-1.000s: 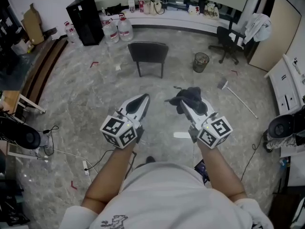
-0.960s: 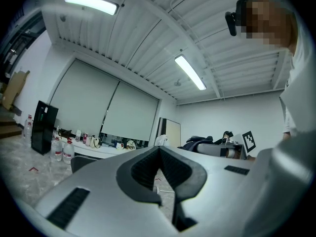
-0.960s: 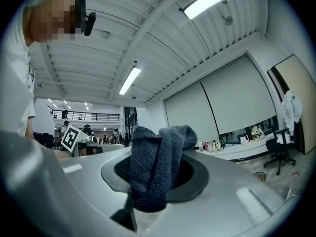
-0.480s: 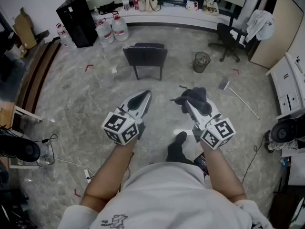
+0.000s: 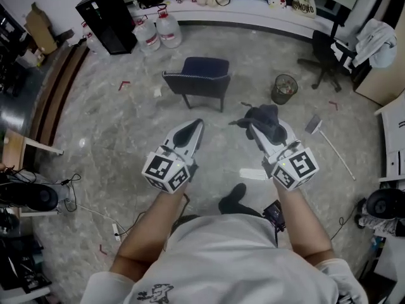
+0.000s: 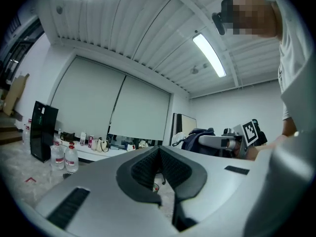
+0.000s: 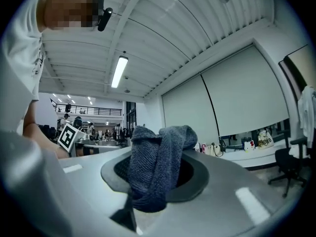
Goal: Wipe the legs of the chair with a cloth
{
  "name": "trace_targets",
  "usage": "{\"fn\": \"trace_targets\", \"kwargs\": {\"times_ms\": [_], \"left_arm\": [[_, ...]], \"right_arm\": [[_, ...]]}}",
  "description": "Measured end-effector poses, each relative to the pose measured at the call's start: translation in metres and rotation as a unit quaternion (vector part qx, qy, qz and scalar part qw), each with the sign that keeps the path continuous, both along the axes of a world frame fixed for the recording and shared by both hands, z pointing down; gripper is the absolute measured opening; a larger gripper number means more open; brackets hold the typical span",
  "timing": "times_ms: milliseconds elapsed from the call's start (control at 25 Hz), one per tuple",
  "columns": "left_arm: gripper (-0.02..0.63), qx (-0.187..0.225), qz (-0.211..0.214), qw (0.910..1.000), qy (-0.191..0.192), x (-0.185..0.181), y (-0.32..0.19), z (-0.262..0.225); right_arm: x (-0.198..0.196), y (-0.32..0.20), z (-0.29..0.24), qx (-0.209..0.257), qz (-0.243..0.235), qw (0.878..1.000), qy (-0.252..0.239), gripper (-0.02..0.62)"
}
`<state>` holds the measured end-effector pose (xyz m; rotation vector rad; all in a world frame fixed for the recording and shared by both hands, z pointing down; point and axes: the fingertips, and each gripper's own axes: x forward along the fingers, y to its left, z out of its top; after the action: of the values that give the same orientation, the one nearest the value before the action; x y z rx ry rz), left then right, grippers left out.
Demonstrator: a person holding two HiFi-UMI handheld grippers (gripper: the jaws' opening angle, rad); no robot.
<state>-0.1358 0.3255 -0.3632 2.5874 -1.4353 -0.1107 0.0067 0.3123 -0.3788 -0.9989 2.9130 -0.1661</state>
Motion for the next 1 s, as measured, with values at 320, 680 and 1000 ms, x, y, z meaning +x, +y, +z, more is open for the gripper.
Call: {"fn": "trace_targets", "kwargs": {"times_ms": [320,680,1000], "left_arm": [[0.005,-0.015,-0.019,0.9996,-0.012,0.014,-0.109,0.026],[0.005,-0.02,0.003,0.9998,-0.004,-0.008,-0.213,0.063],[0.005,-0.005,0.052,0.9984,-0.022,-0.012,-0.307,0.086]], "right_arm": [[0.023,-0.136,0.016,-0.006,-0.006,1.0,0.007,0.115],[-0.014,-0.209,0.048,-0.021,0.011,0.999,0.024,0.115],[-0.048,-0.286,0.079,-0.03,0.03,0.998,0.043,0.115]]}}
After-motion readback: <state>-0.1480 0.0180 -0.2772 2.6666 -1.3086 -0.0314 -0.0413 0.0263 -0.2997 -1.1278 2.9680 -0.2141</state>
